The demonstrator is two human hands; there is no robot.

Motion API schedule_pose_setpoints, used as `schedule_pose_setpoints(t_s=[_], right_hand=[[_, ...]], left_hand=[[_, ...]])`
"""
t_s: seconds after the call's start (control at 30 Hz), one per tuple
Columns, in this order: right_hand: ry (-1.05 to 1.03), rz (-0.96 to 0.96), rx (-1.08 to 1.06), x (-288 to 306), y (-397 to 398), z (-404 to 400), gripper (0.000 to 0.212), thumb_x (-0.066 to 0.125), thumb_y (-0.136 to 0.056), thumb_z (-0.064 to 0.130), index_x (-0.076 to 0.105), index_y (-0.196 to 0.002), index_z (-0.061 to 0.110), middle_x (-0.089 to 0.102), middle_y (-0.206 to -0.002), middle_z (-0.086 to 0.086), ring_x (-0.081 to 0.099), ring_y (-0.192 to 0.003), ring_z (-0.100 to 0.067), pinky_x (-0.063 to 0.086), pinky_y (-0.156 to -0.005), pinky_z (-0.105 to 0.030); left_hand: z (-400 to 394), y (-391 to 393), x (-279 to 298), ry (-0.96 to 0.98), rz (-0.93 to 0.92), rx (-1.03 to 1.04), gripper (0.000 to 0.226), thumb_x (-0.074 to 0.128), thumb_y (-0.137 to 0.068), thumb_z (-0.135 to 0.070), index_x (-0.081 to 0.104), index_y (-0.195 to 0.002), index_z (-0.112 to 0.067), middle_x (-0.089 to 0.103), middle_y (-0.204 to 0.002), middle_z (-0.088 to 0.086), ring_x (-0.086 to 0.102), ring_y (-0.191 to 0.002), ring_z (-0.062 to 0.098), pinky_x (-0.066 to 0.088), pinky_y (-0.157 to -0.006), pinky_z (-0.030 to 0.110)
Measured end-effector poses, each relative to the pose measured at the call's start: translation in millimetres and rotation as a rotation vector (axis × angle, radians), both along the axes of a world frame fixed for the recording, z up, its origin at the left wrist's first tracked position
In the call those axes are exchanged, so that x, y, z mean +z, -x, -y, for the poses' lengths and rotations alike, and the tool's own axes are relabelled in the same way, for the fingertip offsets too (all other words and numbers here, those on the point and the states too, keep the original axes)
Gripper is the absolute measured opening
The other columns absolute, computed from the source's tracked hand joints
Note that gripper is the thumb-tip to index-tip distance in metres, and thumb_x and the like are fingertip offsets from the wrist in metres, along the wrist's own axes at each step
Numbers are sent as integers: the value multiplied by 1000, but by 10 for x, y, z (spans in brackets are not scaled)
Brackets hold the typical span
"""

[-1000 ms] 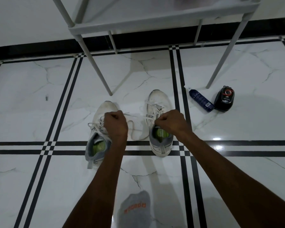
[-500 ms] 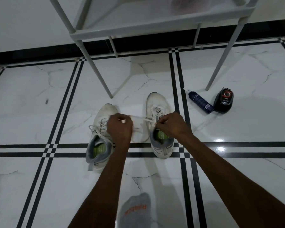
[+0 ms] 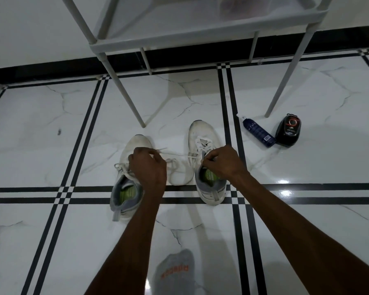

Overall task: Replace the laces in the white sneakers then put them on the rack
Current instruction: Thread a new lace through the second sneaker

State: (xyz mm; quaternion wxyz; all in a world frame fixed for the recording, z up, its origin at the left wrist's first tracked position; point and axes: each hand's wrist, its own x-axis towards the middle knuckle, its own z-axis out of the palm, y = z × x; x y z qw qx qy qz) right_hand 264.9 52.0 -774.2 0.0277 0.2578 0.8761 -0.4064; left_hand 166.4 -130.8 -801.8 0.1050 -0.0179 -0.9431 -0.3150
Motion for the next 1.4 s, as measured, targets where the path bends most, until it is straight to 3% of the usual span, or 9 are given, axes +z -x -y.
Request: schedule_pose_setpoints(t_s=[0.13, 0.23, 0.33, 0.57, 0.7, 0.87, 0.97, 1.17, 1.4], right_hand=[[18, 10, -5, 16, 7, -3, 17, 71, -88, 19, 80, -93, 5, 76, -92, -9, 68, -84, -14, 38, -55, -1], [3, 5, 21, 33, -4, -1, 21, 69, -90, 22, 80, -92, 4, 76, -91, -10, 70, -87, -20, 45, -69, -16], [-18, -12, 27, 33, -3, 19, 20, 68, -89, 19, 80, -90, 2, 77, -90, -12, 70, -87, -22, 48, -81, -24], [30, 49, 57, 4, 20, -54, 15, 70, -88, 18, 80, -93, 9, 77, -94, -6, 69, -88, -16, 40, -57, -3], [185, 46, 34, 88, 32, -263, 10, 71, -89, 23, 77, -87, 16, 73, -86, 3, 67, -84, -12, 52, -74, -23], [109, -106, -111, 175, 125, -481, 15, 62, -95, 23, 75, -99, 16, 69, -91, 5, 63, -83, -9, 49, -75, -22], [87, -105, 16, 156, 231, -363, 17, 64, -95, 29, 73, -105, 19, 68, -88, 4, 63, -78, -8, 49, -70, -22], [109, -24, 302, 162, 447, -33, 32, 65, -94, 34, 66, -124, 23, 73, -90, 1, 63, -71, -3, 44, -64, -16], [285, 10, 215, 199, 654, 55, 18, 60, -95, 15, 77, -89, 16, 74, -74, 3, 63, -64, -8, 51, -62, -18]], left_hand=[[-125, -44, -34, -127, 66, -328, 24, 72, -89, -29, 69, -110, -20, 69, -106, 0, 58, -105, 20, 46, -91, 36], [-354, -197, -72, -95, 240, -565, 21, 67, -88, -50, 71, -92, -29, 71, -87, -16, 67, -89, 8, 54, -86, 43], [-382, -248, -114, -25, 184, -521, 20, 66, -93, -42, 71, -82, -26, 67, -74, -14, 67, -72, 15, 54, -78, 45], [-386, -277, -76, -232, 397, -303, 18, 64, -93, -44, 64, -92, -25, 69, -73, -6, 66, -69, 15, 53, -70, 34], [-345, -102, -140, -84, 463, -432, 45, 65, -94, -45, 55, -132, -21, 59, -113, -1, 59, -101, 16, 49, -89, 36], [-380, 77, -149, 148, 766, -520, 35, 45, -99, -46, 67, -109, -21, 60, -126, 9, 49, -122, 31, 35, -111, 46], [-308, 74, 30, -182, 889, -420, 35, 45, -90, -42, 65, -74, -19, 65, -99, 7, 52, -93, 25, 41, -88, 40], [-166, 215, 335, -324, 740, -502, 45, 43, -102, -31, 52, -59, -19, 62, -64, -1, 51, -72, 15, 37, -78, 33], [294, 335, 517, -322, 596, -461, 38, 44, -102, -30, 53, -69, -13, 55, -69, 3, 48, -68, 15, 37, -73, 33]])
